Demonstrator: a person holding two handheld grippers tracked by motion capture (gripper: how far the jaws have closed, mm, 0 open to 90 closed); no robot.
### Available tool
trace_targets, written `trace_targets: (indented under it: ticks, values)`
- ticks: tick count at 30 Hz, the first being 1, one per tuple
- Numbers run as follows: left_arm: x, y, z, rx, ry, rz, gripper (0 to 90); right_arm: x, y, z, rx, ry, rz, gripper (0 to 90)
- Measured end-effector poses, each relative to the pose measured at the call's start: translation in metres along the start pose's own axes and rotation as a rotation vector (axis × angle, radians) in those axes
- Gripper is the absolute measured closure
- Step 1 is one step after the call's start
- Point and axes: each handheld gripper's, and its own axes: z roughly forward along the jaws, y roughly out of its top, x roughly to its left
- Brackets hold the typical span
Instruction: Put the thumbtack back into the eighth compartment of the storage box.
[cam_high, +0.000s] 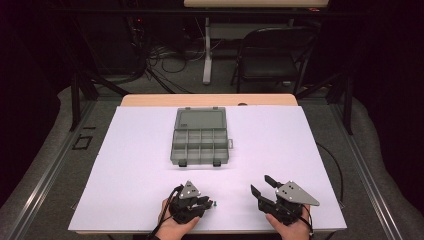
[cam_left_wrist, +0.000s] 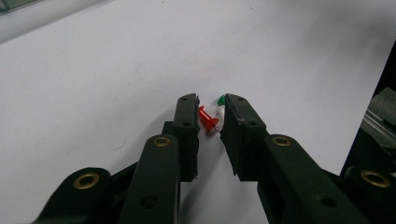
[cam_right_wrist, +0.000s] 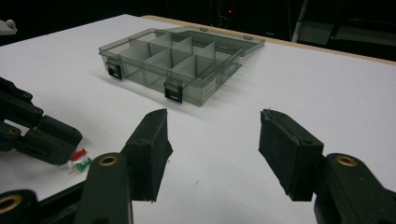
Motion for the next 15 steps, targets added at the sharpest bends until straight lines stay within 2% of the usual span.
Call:
trace_targets:
  ticks: [8, 15]
  values:
    - [0.0017, -0.0009, -0.0001, -0.002, 0.003, -0.004, 81.2, -0.0007, 0.0001, -0.0002, -0.002, 0.004, 0.005, 41.9]
    - [0.0024, -0.002, -0.0016, 0.003, 0.002, -0.01, 82.6, -0.0005, 0.0, 0.0001, -0.002, 0.007, 0.005, 41.9]
